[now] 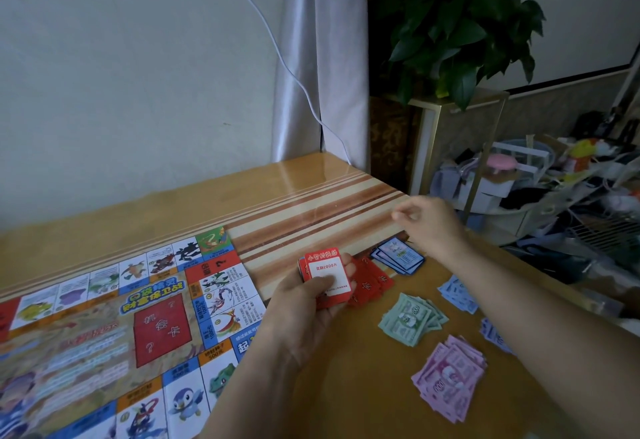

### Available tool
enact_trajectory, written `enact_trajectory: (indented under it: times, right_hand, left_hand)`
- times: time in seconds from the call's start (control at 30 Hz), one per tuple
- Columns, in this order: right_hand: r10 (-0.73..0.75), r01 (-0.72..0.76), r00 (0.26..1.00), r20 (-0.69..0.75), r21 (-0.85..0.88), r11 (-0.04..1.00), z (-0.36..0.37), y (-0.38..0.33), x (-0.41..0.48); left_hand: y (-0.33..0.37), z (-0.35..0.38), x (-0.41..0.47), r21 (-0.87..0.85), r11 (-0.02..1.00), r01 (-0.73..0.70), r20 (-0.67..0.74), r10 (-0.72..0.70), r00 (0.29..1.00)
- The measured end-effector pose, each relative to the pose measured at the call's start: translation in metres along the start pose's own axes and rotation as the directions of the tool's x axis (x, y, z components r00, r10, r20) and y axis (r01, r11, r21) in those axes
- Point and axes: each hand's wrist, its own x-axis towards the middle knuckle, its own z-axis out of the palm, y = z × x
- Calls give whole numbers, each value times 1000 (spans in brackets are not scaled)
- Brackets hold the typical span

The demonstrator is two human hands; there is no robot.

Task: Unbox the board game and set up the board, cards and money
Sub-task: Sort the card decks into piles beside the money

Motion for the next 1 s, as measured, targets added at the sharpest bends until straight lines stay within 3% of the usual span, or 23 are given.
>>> enact_trajectory:
  times: [0.1,0.2,0.33,0.47,0.7,0.87,1.0]
  right_hand:
    - [-54,-31,926,374,219,975,-8,-51,-21]
    - [-61,-88,845,532,251,964,-8,-72,-36]
    - [-87,-60,849,521,258,964,-3,-73,-34]
    - [-47,-68,892,451,236,969,-3,-67,-27]
    - [-19,-135,874,485,280,951,-9,-66,-25]
    - [-133,100,978,159,203,974,-11,-80,-32]
    - [-345,348,935,83,-17,937,9,-97,-57]
  left_hand:
    - [0,-1,2,90,996,-23,-34,27,999]
    - [0,1,1,135,990,-47,-38,53,998]
    - [2,3,-1,123,991,-61,-34,66,997]
    - [8,2,0,-7,1000,-24,-60,24,998]
    - [8,-8,3,123,987,-99,-107,113,988]
    - [4,-6,3,157,978,-135,-189,164,968]
    - [3,2,-3,89,988,-128,-202,143,969]
